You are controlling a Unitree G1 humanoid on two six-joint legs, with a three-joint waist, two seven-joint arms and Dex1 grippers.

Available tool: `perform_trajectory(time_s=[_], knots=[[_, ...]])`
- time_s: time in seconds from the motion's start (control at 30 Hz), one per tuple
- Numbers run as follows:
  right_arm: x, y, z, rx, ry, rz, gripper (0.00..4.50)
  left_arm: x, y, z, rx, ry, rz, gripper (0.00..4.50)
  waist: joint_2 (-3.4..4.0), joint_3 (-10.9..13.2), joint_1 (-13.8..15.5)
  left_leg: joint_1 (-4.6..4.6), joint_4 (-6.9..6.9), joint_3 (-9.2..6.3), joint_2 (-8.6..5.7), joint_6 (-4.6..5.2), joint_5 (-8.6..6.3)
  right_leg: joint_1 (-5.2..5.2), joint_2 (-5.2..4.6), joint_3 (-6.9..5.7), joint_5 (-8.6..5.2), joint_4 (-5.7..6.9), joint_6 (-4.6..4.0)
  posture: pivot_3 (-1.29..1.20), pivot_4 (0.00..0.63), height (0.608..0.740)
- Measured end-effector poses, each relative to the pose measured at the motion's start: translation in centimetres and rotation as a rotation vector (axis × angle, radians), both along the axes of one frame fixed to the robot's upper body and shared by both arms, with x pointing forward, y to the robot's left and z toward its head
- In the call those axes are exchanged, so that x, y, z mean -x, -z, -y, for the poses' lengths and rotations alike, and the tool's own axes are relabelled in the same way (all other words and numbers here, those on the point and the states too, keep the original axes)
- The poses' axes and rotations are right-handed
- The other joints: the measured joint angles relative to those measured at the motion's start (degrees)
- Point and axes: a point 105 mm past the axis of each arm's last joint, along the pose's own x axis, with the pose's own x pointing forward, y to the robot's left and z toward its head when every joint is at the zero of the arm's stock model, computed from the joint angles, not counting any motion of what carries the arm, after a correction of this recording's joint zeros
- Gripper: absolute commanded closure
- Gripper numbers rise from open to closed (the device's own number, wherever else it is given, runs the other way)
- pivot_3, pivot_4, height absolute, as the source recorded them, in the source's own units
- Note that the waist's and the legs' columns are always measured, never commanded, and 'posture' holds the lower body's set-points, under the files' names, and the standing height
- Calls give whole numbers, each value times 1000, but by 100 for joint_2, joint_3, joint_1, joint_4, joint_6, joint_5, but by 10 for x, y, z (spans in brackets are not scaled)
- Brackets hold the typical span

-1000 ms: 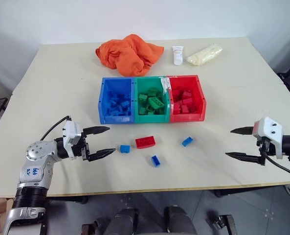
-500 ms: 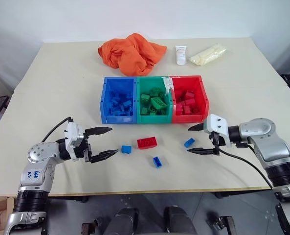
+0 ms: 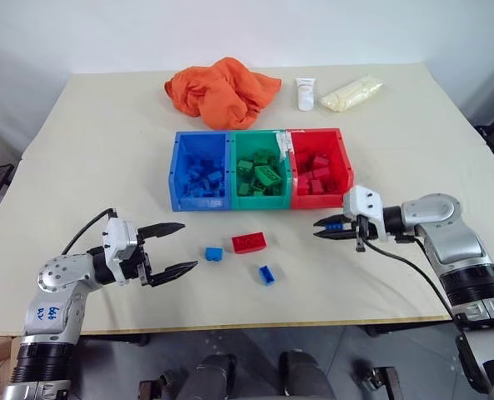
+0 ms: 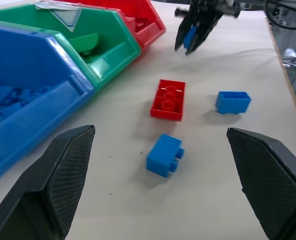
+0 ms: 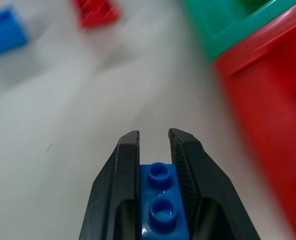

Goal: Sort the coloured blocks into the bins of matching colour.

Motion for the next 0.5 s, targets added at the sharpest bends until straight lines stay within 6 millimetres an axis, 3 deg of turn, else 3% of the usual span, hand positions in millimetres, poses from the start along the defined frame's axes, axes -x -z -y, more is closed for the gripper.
perform_trajectory(time_s=[0.07, 0.17, 0.37, 0.5], knots=[[-4, -22, -12, -47, -10, 52, 3964, 0, 0, 0, 0, 1, 1, 0, 0, 0, 1, 0, -2, -2, 3, -2, -1, -1, 2, -1, 0, 1, 0, 0, 150, 740], [-9, -37, -26, -94, -23, 73, 3964, -1, 0, 0, 1, -2, 2, 0, 0, 0, 22, -1, -2, -8, 1, -2, -1, 1, 0, -1, 0, -2, 0, 0, 150, 740], [-30, -74, -86, -231, -93, 145, 3964, -6, -7, 2, 2, 3, 31, 0, 0, 0, -69, 0, -3, -5, 1, -4, 0, -7, 1, -3, 0, 15, 0, 0, 150, 740], [-39, -72, -122, -260, -126, 148, 3964, -8, -7, 1, 6, -2, 31, 0, 0, 0, -143, -1, -7, -20, -2, -6, 0, -7, -1, -7, 0, 27, -1, 0, 150, 740]])
